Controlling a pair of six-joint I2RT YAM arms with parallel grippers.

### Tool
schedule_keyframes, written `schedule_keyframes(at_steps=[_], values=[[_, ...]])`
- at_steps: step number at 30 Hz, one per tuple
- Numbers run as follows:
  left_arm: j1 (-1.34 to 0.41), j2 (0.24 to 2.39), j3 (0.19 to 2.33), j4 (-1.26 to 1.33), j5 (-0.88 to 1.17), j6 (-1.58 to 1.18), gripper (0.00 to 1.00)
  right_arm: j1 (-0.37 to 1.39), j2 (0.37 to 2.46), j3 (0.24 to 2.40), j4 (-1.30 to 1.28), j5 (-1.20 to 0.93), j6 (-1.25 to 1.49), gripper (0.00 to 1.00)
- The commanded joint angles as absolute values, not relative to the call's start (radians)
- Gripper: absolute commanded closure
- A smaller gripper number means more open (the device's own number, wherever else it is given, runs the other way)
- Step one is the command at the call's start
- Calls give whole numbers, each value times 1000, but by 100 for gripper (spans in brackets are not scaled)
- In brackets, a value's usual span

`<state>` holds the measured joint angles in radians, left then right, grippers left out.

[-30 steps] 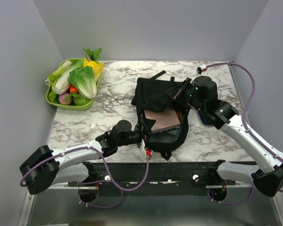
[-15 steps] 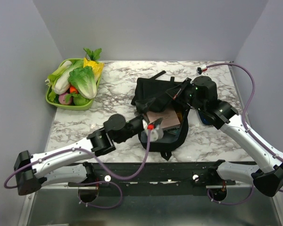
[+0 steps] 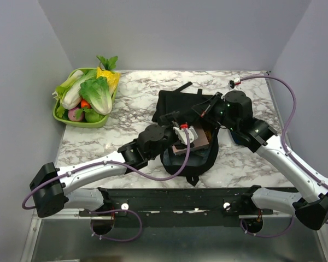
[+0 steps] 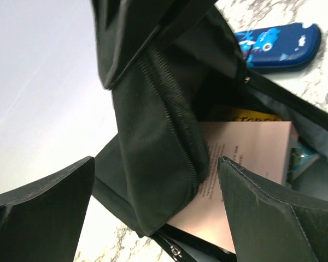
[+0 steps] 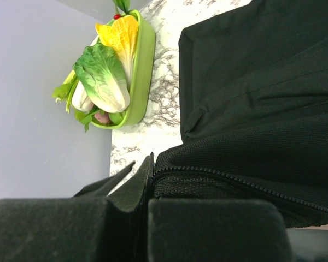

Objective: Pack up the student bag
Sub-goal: Pick up the stationery from the center of the board.

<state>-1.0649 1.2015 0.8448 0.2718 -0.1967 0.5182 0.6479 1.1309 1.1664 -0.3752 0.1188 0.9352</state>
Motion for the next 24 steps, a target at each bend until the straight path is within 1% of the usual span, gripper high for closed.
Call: schedule_keyframes(at_steps=[1,3,4,5,6,8,9,10,11,12,13,14,15,16,18,19,21,22,24], values=[[-994,1245,865,295,-227,460,1,667,1085,1160,-230,78,977,99],[-976,1272,883,253,-204,454,1,672,1075,1151,-213,71,991,99],[-968,1281,896,242,-190,457,3,678,1074,1144,-207,66,992,99],[-942,1288,903,233,-174,453,8,680,1072,1143,-206,60,994,99],[-925,1302,916,221,-141,445,23,683,1066,1141,-206,58,993,99],[-884,1318,959,183,-75,422,48,687,1058,1135,-213,55,986,99],[-878,1333,975,167,-65,419,81,689,1052,1129,-213,55,980,99],[-871,1339,1004,155,-63,419,92,689,1040,1123,-215,58,977,99],[-868,1342,1020,125,-46,423,100,689,1032,1114,-225,69,973,99],[-861,1345,1032,112,-43,420,100,689,1028,1112,-236,80,954,99],[-854,1347,1057,100,-31,414,100,689,1019,1111,-248,90,945,92],[-848,1347,1074,54,-2,402,100,689,1019,1114,-290,116,931,82],[-841,1347,1086,39,-2,391,100,689,1014,1124,-317,130,889,68],[-838,1345,1103,23,-2,385,100,687,1011,1130,-345,143,864,52],[-835,1339,1121,-33,25,376,100,687,994,1144,-435,207,790,40],[-828,1338,1137,-49,22,374,100,684,982,1147,-463,233,772,24],[-821,1335,1149,-96,8,376,100,681,941,1144,-529,299,735,12],[-810,1335,1161,-110,8,377,100,667,925,1134,-547,320,729,0],[-793,1327,1166,-141,8,380,100,634,908,1134,-613,368,727,0]])
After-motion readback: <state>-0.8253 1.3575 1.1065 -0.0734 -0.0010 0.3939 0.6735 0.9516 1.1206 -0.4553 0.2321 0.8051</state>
